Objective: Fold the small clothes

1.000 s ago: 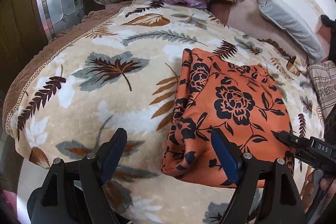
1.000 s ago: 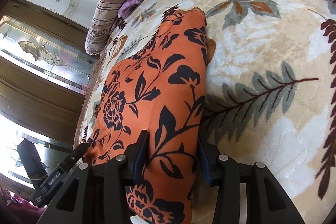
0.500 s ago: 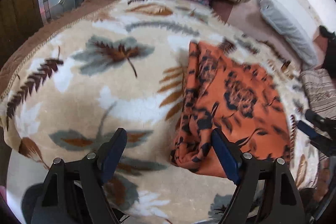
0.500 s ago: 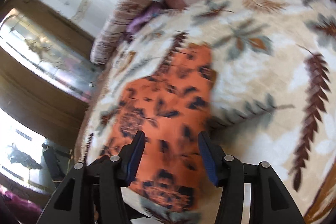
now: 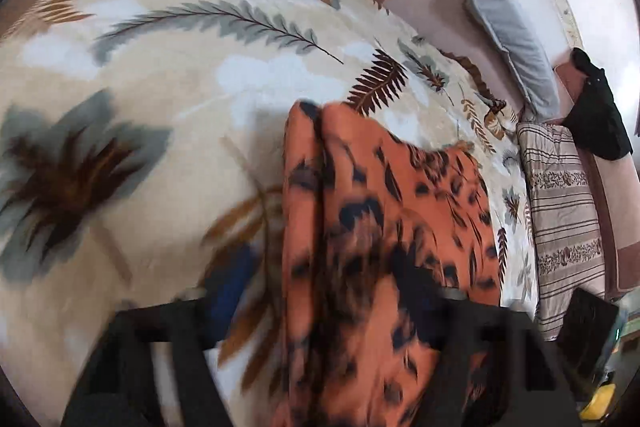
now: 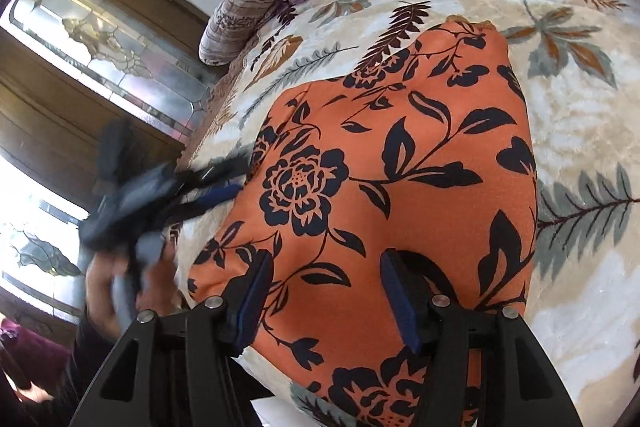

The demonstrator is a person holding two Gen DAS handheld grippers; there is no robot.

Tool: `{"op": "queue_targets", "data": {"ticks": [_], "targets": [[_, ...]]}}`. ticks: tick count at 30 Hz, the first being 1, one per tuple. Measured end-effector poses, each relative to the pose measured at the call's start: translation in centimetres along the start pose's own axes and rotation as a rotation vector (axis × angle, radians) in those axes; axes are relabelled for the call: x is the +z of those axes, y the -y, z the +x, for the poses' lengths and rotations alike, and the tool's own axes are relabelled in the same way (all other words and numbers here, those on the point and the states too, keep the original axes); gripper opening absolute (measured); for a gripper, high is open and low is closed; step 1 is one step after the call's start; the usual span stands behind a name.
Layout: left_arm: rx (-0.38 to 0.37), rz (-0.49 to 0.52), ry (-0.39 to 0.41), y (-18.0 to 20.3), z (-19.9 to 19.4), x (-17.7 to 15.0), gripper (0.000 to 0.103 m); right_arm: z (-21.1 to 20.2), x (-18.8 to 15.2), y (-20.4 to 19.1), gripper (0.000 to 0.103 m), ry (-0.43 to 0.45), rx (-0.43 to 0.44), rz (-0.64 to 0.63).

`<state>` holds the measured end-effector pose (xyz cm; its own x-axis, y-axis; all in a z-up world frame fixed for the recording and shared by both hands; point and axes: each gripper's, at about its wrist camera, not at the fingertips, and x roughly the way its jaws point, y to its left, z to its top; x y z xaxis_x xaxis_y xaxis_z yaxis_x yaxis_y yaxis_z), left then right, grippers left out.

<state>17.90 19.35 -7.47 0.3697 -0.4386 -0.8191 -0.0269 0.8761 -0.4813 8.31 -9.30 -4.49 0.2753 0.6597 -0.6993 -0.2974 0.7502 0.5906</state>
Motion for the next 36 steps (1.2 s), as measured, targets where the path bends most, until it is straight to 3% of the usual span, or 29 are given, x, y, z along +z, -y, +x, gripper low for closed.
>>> {"op": "queue_targets", "data": {"ticks": [2,4,7,10,13,15,17,20,22,23,25,26,30,36], "targets": [[0.012,0.021,-0.005,0.2,1.4,1.8,0.038,0.1,0.0,0.2,0.06,0.001,-0.001,-0.005],[0.066,0.015,0.01,-0.2,2.4,3.2,0.037,0.3,-0.1,0.2,0.06,0.007,-0.003,-0.014],[0.08,-0.004,0.022,-0.2,2.3,3.5,0.04,0.3,-0.4,0.2,0.06,0.012,-0.01,-0.028],[0.137,0.063,0.096,1.6,-0.4,1.9,0.042,0.2,-0.3,0.3,0.061,0.013,-0.011,-0.015],[0.089,0.104,0.149,3.0,-4.2,-0.8,0.057,0.0,-0.4,0.1,0.063,0.016,-0.009,-0.013],[0.076,0.133,0.18,3.8,-6.1,-3.6,0.059,-0.1,-0.4,0.0,0.063,0.019,-0.011,-0.009],[0.073,0.153,0.179,4.1,-7.2,-6.2,0.059,-0.2,-0.3,0.0,0.064,0.023,-0.004,0.003],[0.071,0.101,0.146,3.1,-6.2,-9.2,0.059,-0.9,-0.3,0.3,0.064,0.026,0.017,0.041],[0.143,0.071,0.082,1.7,-3.8,-10.4,0.06,-1.5,-0.4,0.4,0.064,0.029,0.039,0.059],[0.161,0.047,0.052,0.8,-2.7,-10.8,0.063,-1.9,-0.7,0.5,0.064,0.027,0.05,0.065],[0.123,-0.015,0.075,0.0,-3.1,-11.1,0.063,-2.3,-1.4,1.1,0.064,0.002,0.058,0.087],[0.139,-0.03,0.081,0.2,-3.7,-11.1,0.063,-2.7,-1.6,1.3,0.064,0.005,0.066,0.093],[0.213,0.058,0.165,2.5,-6.2,-10.9,0.063,-5.1,-2.4,2.0,0.064,0.043,0.055,0.096],[0.26,0.098,0.207,4.0,-7.4,-10.0,0.067,-7.5,-2.4,4.1,0.066,0.091,0.009,0.134]]}}
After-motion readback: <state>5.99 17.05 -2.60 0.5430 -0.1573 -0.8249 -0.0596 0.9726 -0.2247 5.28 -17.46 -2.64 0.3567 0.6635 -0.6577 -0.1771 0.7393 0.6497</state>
